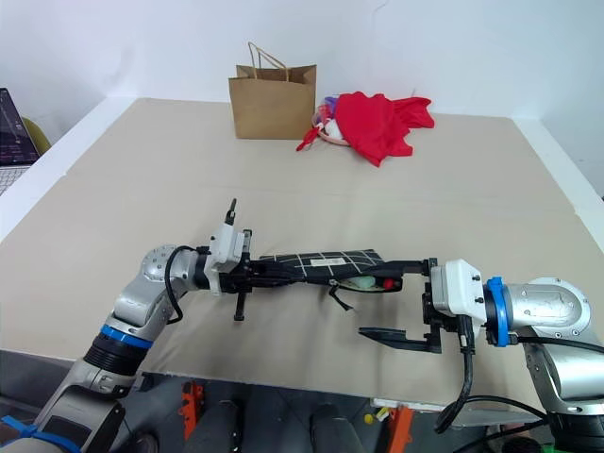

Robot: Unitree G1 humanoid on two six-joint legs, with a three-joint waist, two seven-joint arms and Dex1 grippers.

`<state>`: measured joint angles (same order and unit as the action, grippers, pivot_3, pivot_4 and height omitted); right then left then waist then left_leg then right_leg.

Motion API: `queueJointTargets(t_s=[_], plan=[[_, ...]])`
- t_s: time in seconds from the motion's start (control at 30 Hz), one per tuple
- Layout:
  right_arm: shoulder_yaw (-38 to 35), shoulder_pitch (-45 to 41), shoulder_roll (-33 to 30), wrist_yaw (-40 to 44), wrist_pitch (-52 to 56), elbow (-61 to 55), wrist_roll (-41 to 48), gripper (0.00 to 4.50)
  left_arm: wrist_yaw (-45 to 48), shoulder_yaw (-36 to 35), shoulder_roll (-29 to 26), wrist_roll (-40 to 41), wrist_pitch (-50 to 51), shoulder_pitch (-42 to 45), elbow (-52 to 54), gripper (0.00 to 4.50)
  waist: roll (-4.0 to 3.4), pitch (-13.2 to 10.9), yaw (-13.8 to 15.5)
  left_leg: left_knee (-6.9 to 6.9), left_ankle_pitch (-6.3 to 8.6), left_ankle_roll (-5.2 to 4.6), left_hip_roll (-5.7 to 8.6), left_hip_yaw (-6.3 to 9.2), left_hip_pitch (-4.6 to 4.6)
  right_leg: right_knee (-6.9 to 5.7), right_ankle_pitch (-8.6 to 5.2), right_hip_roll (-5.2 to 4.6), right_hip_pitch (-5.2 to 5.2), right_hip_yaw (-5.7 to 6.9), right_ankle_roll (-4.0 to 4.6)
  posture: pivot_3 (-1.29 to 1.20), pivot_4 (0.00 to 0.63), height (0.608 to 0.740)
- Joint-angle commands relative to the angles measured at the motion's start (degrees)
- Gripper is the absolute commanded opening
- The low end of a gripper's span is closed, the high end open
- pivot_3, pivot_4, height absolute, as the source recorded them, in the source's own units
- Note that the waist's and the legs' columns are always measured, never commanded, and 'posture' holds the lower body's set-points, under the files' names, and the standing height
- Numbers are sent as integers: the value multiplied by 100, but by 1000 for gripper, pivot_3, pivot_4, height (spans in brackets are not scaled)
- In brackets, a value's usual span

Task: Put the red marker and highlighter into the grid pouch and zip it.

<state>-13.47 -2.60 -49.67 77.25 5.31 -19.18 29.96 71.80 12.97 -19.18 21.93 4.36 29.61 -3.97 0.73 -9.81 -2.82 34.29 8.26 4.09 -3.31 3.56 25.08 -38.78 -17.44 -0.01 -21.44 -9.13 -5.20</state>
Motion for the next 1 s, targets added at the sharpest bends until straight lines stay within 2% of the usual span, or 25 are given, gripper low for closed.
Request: queueJointTargets(t_s=[0.03, 0.3, 0.37, 0.43, 0.7, 0.93, 0.97, 1.0], plan=[[-50, -25, -70, -11, -81, -53, 50, 4475, 21, -109, -14, 118, 10, 122, 143, 0, 0, 0, 0, 0, 0, 0, 0, 0, 0, 0, 0, 0, 0, 0, 0, 0, 150, 740], [-47, -24, -74, -13, -89, -49, 53, 4475, 21, -109, -14, 117, 10, 122, 143, 0, 0, 0, 0, -1, 0, 0, 0, 0, 0, 0, 0, 0, 0, 0, 0, 0, 150, 740], [861, -707, 865, -265, -1403, 464, -811, 4475, -60, -94, -20, 172, 141, 44, 403, 0, 26, -9, -71, -1, 0, 0, 0, 0, -3, 0, 0, 0, 3, 0, 0, 0, 150, 740], [1253, -1020, 1294, -357, -1989, 755, -1188, 4475, -121, -84, -10, 173, 194, 11, 510, 0, 26, -14, -127, -2, -1, 2, -13, 1, -15, -1, 9, 10, 5, 4, 13, 0, 150, 740], [1376, -1138, 1266, -421, -2371, 1136, -1191, 4475, -184, -65, 5, 141, 222, 25, 513, 0, 14, -21, -81, -4, -5, 8, 5, 5, -2, -3, 6, -6, 6, 5, 4, 0, 150, 740], [1310, -1156, 1249, -515, -2404, 1007, -893, 4475, -172, -69, -29, 109, 197, 1, 477, 0, 13, -21, -80, -8, -6, 8, 5, 18, -4, -6, 2, -4, 7, 17, 9, 0, 150, 740], [1285, -1151, 1224, -522, -2381, 968, -836, 3955, -168, -74, -38, 104, 193, -3, 466, 0, 13, -21, -80, -7, -6, 8, 5, 18, -4, -6, 2, -4, 7, 17, 9, 0, 150, 740], [1269, -1142, 1194, -520, -2373, 943, -793, 3706, -163, -77, -46, 101, 187, -5, 457, 0, 13, -21, -80, -7, -6, 8, 5, 18, -4, -6, 2, -4, 7, 17, 9, 0, 150, 740]])
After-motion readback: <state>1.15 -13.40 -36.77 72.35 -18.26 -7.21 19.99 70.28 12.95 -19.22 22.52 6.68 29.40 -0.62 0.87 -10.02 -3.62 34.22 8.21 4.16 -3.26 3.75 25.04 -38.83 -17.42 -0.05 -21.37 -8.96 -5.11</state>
